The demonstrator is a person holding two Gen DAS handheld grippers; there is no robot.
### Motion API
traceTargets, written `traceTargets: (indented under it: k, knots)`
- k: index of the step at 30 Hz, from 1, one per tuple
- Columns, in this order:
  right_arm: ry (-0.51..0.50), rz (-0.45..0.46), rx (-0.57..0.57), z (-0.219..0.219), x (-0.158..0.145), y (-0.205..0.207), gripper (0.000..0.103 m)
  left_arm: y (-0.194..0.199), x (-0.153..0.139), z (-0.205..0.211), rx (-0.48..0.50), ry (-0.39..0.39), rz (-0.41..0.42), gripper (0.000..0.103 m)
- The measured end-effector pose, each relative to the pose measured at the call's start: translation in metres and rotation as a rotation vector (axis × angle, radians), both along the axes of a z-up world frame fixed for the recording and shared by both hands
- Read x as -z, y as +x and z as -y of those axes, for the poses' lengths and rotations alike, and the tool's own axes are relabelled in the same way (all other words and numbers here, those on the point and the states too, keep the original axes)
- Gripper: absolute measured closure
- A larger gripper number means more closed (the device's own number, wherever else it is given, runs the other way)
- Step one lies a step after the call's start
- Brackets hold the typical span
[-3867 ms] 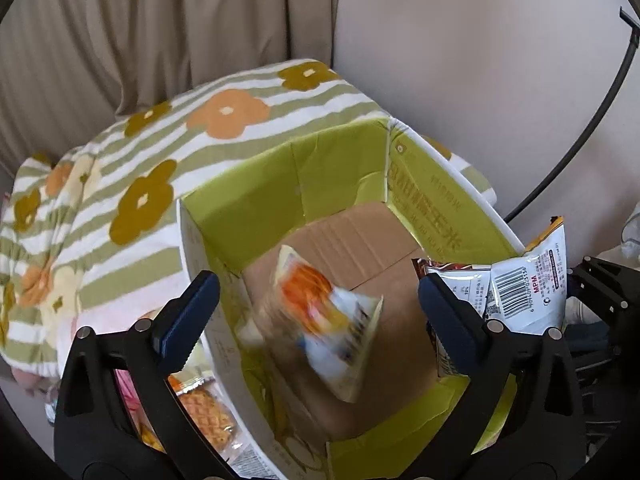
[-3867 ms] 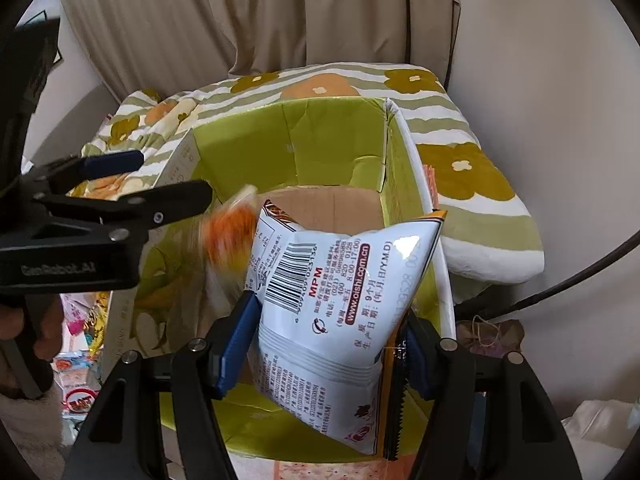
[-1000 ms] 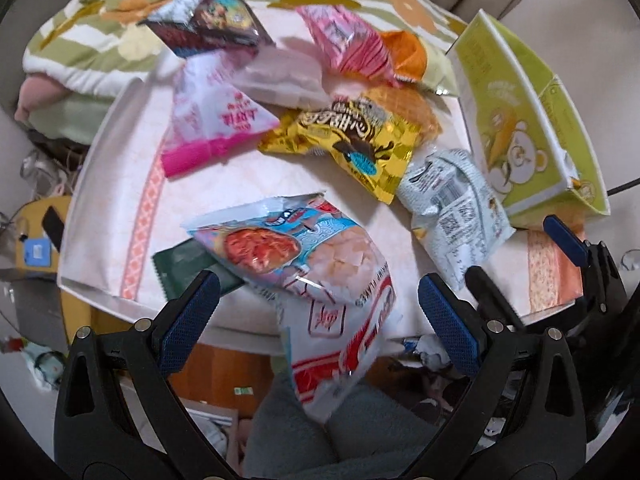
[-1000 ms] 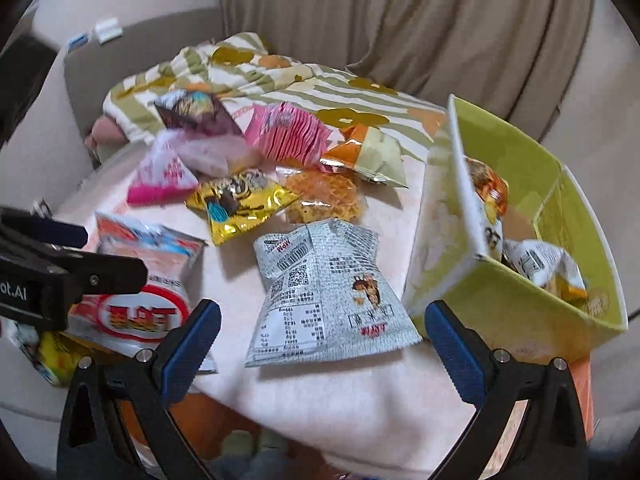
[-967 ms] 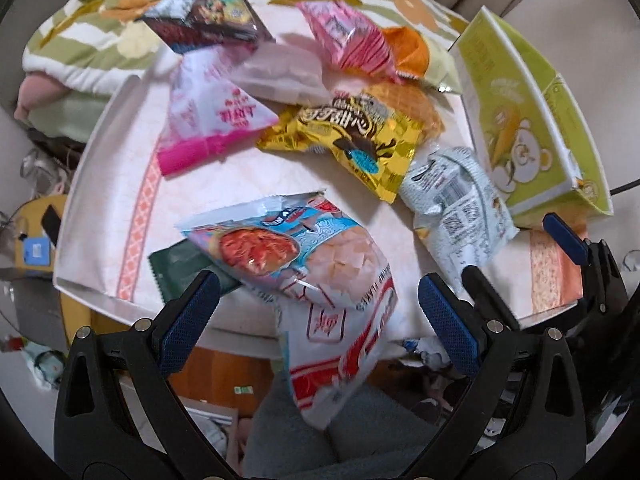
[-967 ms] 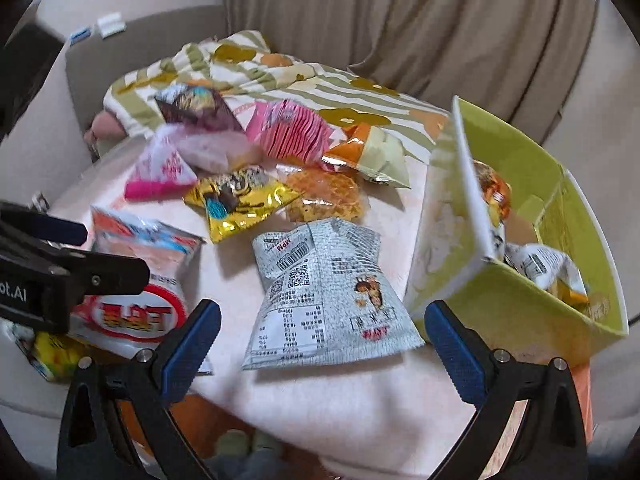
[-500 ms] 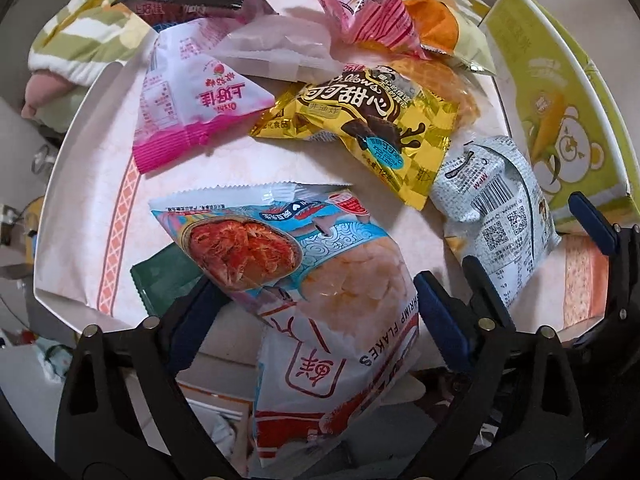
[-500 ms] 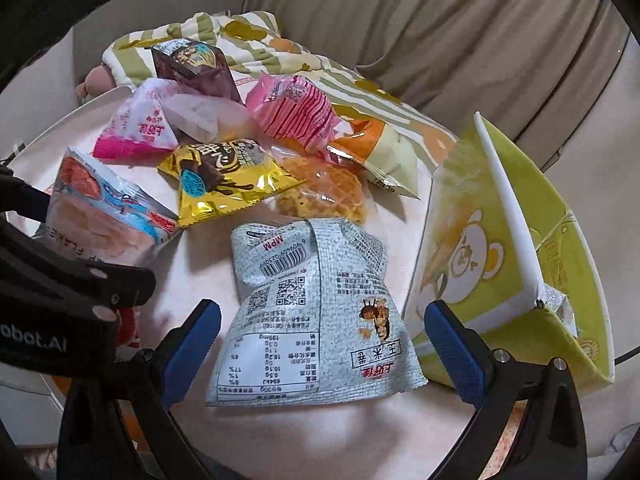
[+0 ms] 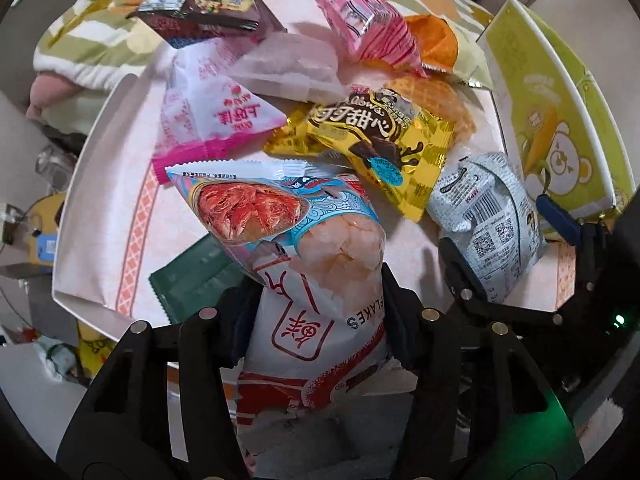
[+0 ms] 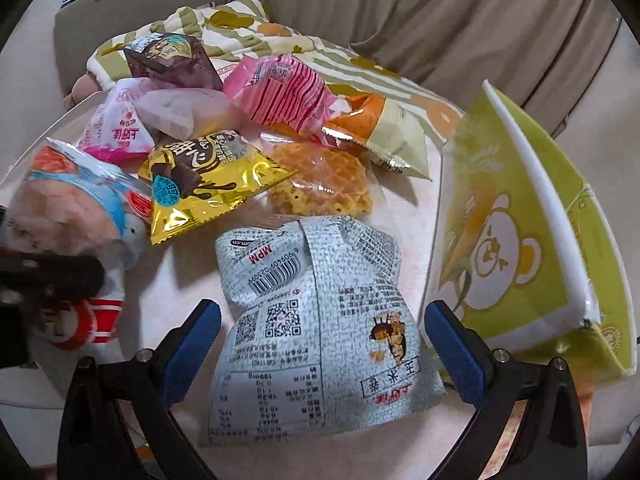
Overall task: Organize snacks
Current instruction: 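Grasp the blue-white flakes bag with left tool while right tool grasps grey MPM bag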
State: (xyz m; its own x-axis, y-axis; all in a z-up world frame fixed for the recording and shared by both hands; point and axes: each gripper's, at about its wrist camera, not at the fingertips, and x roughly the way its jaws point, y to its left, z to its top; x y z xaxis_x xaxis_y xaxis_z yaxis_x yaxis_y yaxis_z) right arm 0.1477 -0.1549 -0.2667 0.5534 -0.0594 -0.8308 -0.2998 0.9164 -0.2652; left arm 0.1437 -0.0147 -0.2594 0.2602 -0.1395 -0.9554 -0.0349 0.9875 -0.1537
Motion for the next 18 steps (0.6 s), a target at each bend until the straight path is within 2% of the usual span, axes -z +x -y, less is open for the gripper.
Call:
traceTargets:
  k: [7, 10, 13, 14, 18]
  knots:
    - [0.014, -0.033, 0.008, -0.005, 0.005, 0.003, 0.002, -0.007, -0.008, -0.007, -0.027, -0.012, 0.013, 0.052]
    - [0.023, -0.067, 0.010, -0.004, 0.012, 0.005, 0.015, -0.009, -0.011, -0.012, -0.031, -0.010, 0.023, 0.052]
    - [0.018, -0.054, 0.006, -0.005, 0.010, 0.001, 0.026, -0.012, -0.014, -0.016, -0.034, -0.010, 0.029, 0.052]
    - [0.018, -0.050, 0.005, -0.005, 0.009, -0.001, 0.034, -0.014, -0.015, -0.017, -0.034, -0.011, 0.032, 0.052]
    - [0.048, -0.039, 0.011, -0.004, -0.001, -0.009, 0.041, -0.021, -0.025, -0.022, -0.030, -0.012, 0.054, 0.052]
